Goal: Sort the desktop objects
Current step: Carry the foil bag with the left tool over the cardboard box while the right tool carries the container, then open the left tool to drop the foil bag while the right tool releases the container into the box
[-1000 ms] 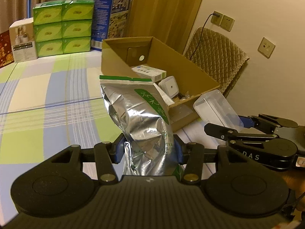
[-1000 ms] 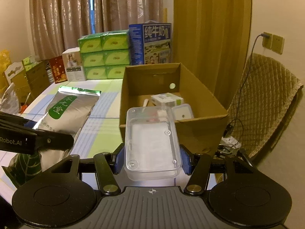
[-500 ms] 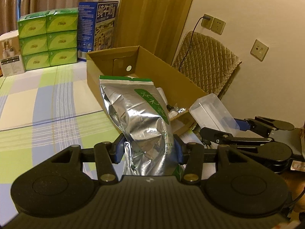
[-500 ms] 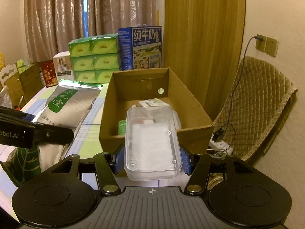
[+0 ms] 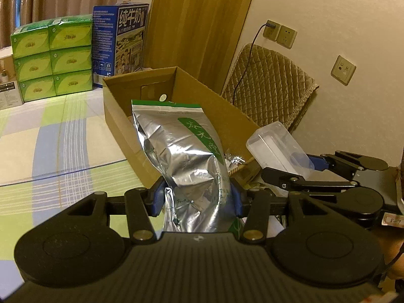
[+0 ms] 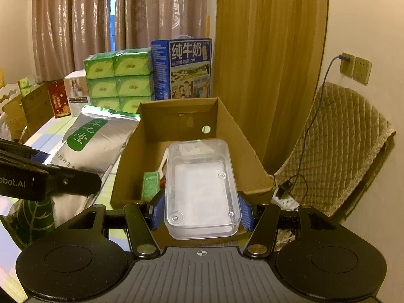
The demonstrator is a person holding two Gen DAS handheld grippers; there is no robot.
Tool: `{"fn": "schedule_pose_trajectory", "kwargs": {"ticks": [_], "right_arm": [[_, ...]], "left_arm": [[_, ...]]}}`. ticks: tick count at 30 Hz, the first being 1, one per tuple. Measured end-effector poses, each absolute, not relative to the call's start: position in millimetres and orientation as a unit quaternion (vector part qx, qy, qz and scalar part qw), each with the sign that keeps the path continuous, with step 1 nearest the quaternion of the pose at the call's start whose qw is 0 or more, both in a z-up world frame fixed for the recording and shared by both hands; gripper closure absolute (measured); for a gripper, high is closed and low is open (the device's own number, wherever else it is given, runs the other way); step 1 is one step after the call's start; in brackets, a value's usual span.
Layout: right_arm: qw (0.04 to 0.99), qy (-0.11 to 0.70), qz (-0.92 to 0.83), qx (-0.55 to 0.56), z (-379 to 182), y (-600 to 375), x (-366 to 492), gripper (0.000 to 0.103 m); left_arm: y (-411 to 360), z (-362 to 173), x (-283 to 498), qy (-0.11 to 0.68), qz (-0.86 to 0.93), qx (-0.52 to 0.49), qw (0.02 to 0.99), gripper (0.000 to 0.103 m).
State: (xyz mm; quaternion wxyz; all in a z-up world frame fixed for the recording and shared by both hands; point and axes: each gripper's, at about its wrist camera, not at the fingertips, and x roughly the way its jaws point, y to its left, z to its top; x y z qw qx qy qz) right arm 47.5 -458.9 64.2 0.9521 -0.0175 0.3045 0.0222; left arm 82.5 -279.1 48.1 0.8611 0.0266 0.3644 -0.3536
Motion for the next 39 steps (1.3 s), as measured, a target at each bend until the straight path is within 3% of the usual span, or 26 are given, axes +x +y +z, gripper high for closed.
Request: {"fn": "schedule_pose_trajectory", "kwargs": {"ticks": [39], "right_arm": [[0.953, 0.303, 0.022, -0.012, 68, -495, 142, 0.048]], "left_arm": [[-332, 48, 171, 0.381, -0.328, -0.044, 0.863, 0.058]]}}
